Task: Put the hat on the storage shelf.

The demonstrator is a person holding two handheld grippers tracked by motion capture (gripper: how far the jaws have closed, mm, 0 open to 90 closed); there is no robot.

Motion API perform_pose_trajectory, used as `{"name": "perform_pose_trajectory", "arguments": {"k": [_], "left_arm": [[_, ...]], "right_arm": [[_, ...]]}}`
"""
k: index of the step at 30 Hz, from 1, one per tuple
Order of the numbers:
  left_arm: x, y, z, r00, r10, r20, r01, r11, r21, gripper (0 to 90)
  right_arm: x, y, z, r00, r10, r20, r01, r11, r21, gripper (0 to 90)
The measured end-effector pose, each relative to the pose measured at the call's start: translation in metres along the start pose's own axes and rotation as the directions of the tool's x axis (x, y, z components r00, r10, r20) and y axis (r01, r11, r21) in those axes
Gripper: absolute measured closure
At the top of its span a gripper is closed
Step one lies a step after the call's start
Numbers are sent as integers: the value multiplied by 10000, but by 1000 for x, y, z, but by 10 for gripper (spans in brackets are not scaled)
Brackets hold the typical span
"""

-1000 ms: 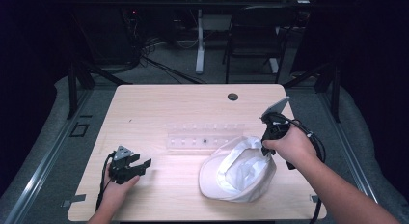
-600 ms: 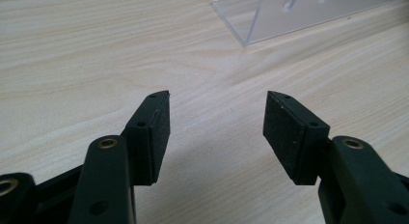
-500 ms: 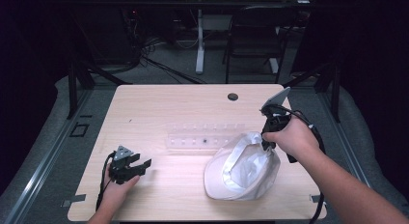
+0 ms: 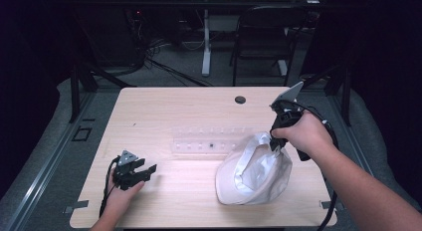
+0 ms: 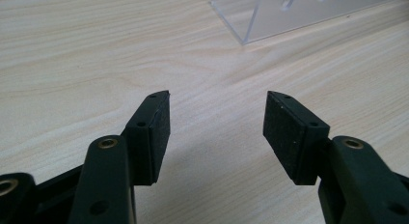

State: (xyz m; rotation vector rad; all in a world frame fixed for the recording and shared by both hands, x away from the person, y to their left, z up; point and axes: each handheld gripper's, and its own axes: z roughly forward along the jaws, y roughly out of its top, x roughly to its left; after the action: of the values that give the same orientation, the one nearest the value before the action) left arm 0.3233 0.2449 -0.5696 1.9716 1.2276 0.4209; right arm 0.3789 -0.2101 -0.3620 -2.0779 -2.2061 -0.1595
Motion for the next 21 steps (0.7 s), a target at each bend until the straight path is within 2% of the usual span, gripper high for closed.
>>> {"name": "perform_pose_trajectory", "arguments": {"k": [3,4,6,7,8,9,10,13,14,15,16,17,18,19,21], "left_arm": [[0,0,0,10000,-16,-35,15,10000,-85,432],[0,0,0,10000,-16,-35,15,10000,-85,432],[0,0,0,10000,-16,-31,16,10000,-91,432],[0,0,0,10000,-16,-31,16,10000,-91,432],[0,0,0,10000,1,2,-1,10000,-1,432],[-1,0,1,10000,-26,-26,26,10000,-43,432],[-1,0,1,10000,-26,-26,26,10000,-43,432],[0,0,0,10000,18,-9,-18,9999,105,432],[0,0,0,10000,18,-9,-18,9999,105,432],[-1,0,0,10000,19,9,-19,10000,65,432],[0,0,0,10000,25,7,-25,9999,100,432],[0,0,0,10000,25,7,-25,9999,100,432],[-1,0,0,10000,23,15,-23,9999,98,432],[-1,0,0,10000,23,15,-23,9999,98,433],[-1,0,1,10000,27,9,-27,10000,28,433]], "right_arm": [[0,1,-6,9992,101,-375,-100,9999,44,805],[0,1,-6,9992,101,-375,-100,9999,44,805],[-1,1,-9,9961,175,-863,-174,9998,13,806],[-1,1,-9,9961,175,-863,-174,9998,13,806],[-2,0,-10,9940,217,-1075,-215,9998,30,806],[-3,0,-12,9881,321,-1504,-315,9995,64,806],[-5,1,-13,9852,253,-1693,-240,9997,101,807],[-6,0,-14,9683,484,-2449,-454,9988,182,807],[-6,0,-14,9683,484,-2449,-454,9988,182,807],[-7,0,-14,9577,480,-2838,-464,9988,122,808],[-8,0,-14,9533,466,-2982,-447,9989,134,807],[-8,0,-14,9533,466,-2982,-447,9989,134,807],[-8,0,-14,9456,445,-3223,-403,9990,196,808],[-8,0,-14,9456,445,-3223,-403,9990,196,808],[-8,0,-14,9335,485,-3553,-436,9988,217,808]]}}
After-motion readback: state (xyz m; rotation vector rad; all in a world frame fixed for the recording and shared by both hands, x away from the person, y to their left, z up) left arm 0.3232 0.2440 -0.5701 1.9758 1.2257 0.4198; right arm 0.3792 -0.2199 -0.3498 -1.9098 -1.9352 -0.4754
